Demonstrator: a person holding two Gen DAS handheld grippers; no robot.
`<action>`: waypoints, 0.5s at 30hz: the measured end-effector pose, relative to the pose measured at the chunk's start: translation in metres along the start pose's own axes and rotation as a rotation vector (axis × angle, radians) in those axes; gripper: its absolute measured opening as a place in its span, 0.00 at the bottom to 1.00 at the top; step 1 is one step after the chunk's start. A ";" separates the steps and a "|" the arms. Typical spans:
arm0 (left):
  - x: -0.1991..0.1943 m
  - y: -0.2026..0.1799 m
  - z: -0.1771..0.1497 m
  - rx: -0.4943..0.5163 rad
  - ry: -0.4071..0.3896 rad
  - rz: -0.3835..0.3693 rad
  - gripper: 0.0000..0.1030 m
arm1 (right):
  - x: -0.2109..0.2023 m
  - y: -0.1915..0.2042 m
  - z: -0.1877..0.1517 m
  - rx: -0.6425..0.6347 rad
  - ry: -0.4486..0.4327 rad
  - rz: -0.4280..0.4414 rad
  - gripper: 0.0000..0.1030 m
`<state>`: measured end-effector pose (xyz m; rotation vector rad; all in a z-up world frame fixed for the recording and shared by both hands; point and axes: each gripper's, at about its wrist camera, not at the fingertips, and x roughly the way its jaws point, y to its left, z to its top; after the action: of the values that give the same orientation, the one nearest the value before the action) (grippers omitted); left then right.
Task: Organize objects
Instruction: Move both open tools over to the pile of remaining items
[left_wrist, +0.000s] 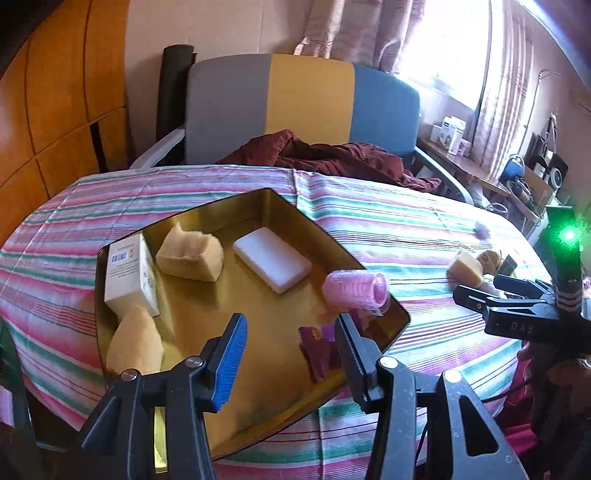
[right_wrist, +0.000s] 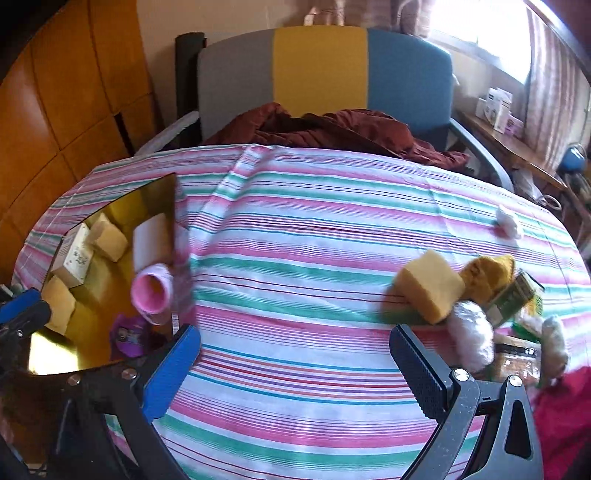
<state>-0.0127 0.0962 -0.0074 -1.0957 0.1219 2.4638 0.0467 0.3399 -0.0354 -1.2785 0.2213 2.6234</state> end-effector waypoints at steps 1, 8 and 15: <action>0.000 -0.003 0.002 0.008 0.000 -0.007 0.48 | 0.000 -0.005 0.000 0.008 0.003 -0.007 1.00; -0.001 -0.029 0.015 0.072 -0.014 -0.061 0.48 | -0.008 -0.052 0.005 0.066 -0.005 -0.070 1.00; 0.000 -0.075 0.036 0.168 -0.037 -0.148 0.48 | -0.032 -0.133 0.027 0.187 -0.089 -0.196 1.00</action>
<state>-0.0051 0.1729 0.0246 -0.9523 0.2238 2.2954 0.0793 0.4703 0.0011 -1.0626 0.3023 2.4233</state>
